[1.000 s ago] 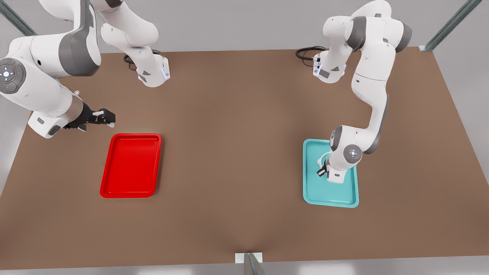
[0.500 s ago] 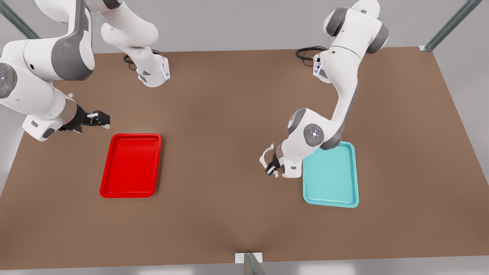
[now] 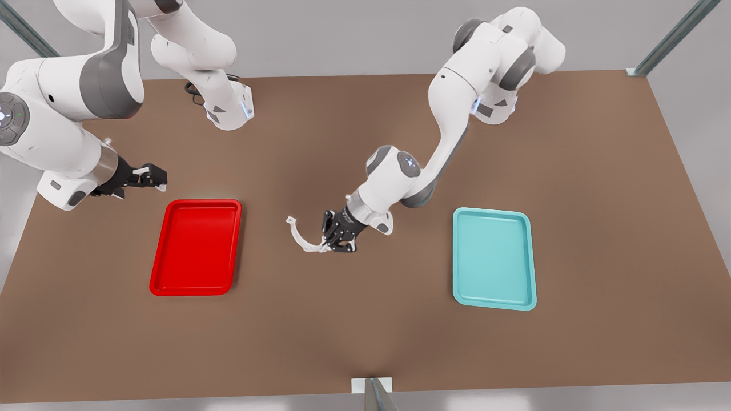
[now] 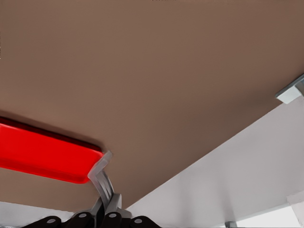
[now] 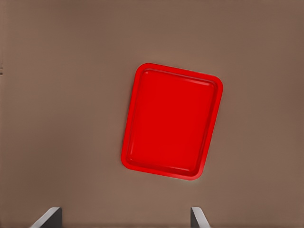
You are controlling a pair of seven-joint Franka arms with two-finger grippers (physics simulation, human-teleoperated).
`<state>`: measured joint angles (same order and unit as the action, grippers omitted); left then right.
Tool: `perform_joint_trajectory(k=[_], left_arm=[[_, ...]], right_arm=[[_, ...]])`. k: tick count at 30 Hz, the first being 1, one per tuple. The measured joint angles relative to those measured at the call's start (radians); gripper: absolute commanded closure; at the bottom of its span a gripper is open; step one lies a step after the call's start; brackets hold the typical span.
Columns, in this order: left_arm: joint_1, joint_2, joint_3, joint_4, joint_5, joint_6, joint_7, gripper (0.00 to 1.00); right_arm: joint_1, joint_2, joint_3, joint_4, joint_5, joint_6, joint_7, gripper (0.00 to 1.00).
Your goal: Take the drainage pipe clamp from the left arm, pass it to the right arm, and place it in the plate on the right side
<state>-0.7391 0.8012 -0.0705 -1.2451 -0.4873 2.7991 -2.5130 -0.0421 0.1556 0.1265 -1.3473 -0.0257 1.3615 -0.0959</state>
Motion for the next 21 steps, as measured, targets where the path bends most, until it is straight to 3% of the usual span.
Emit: perform_joint_trajectory(k=[8,12,21], left_arm=[[-0.045,0.057,0.005,-0.004,-0.009,0.098,-0.368,0.79],[-0.046,0.062,0.004,-0.007,-0.01,0.114,-0.384,0.79],[-0.052,0.062,0.003,-0.009,0.011,0.126,-0.384,0.79]], right_arm=[[0.072,0.047,0.035,0.011,-0.004,0.04,0.018,0.0],[0.093,0.109,0.109,0.01,-0.007,0.104,0.031,0.0],[0.301,0.245,0.121,0.007,-0.06,0.333,0.099,0.0]])
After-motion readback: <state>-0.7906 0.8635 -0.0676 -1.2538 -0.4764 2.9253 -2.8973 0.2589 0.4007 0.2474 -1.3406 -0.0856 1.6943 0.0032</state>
